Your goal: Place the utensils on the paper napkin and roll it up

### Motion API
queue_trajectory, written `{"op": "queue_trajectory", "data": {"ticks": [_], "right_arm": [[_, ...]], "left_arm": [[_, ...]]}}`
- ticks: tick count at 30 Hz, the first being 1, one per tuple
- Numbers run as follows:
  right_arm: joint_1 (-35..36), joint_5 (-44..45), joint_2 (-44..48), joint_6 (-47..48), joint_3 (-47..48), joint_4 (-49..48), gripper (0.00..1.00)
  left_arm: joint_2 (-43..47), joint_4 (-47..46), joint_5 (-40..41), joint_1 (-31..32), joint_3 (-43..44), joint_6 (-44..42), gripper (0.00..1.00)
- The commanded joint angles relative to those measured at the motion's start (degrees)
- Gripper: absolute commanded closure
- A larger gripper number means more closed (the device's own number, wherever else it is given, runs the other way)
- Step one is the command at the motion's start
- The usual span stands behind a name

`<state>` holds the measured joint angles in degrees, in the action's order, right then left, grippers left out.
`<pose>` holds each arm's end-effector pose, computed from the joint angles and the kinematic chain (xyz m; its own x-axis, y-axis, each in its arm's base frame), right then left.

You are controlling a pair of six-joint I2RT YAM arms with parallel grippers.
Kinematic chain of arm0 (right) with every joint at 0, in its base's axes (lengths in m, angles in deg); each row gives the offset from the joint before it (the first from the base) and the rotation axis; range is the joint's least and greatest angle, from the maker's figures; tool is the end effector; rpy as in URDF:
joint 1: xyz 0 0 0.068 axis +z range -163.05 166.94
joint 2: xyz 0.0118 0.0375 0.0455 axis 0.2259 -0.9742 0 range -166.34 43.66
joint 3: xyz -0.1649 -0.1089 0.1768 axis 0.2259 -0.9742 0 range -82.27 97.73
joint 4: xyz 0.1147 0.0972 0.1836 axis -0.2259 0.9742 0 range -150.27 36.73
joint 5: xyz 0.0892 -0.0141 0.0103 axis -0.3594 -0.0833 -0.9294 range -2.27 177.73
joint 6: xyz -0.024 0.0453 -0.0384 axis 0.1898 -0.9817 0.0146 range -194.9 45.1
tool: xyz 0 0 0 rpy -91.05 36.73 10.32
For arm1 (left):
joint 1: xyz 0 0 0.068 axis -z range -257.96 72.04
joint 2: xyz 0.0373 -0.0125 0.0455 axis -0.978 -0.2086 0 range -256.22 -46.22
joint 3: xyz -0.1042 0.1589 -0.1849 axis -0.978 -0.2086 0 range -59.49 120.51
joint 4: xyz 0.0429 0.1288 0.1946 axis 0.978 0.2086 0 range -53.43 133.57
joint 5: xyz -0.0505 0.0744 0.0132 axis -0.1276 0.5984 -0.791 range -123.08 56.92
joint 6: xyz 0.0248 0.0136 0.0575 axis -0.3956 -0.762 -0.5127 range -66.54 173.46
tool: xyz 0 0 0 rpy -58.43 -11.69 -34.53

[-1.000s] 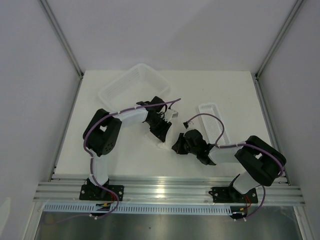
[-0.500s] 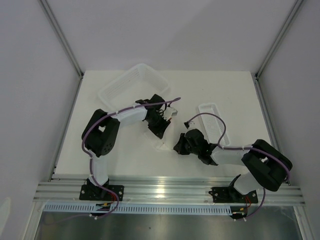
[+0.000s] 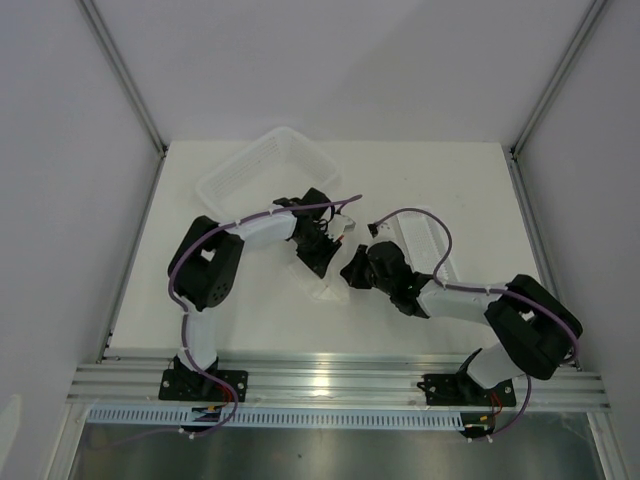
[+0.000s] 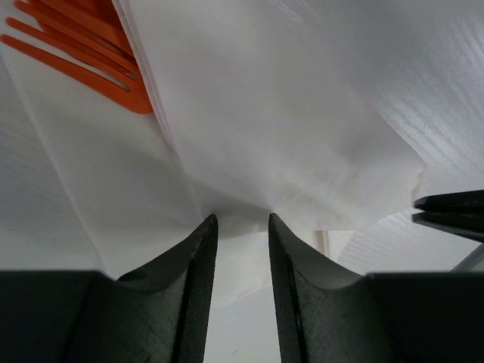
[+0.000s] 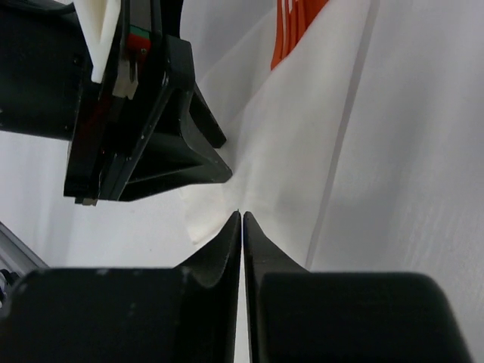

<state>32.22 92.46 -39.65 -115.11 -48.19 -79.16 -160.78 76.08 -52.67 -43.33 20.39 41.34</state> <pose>0.2036 0.1997 0.1787 -0.6962 0.2114 -0.6860 -0.2731 0.8058 0.5255 0.2979 -0.2259 0.1549 -0.6459 0.6865 -0.3341 0.7632 0.5924 -0.2582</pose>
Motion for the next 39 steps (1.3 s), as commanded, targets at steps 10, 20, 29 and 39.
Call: {"op": "queue_trajectory", "data": {"ticks": [10, 20, 29, 39], "right_arm": [[-0.4, -3.1, -12.1, -1.5, 4.1, -16.4, 1.0], [-1.7, -6.1, -20.9, -3.4, 4.4, -20.5, 1.0], [-1.3, -4.7, -20.9, -4.1, 5.7, -12.9, 1.0], [-1.8, -5.3, -24.8, -6.1, 6.9, -11.6, 1.0]], "left_arm": [[-1.4, 0.7, -0.4, -0.3, 1.7, -0.4, 0.63], [-0.9, 0.6, -0.7, -0.4, 1.6, -0.4, 0.63], [3.6, 1.9, -2.1, -1.4, 2.8, -0.4, 0.62], [17.3, -0.5, 2.5, -5.7, -5.1, 3.0, 0.52]]}}
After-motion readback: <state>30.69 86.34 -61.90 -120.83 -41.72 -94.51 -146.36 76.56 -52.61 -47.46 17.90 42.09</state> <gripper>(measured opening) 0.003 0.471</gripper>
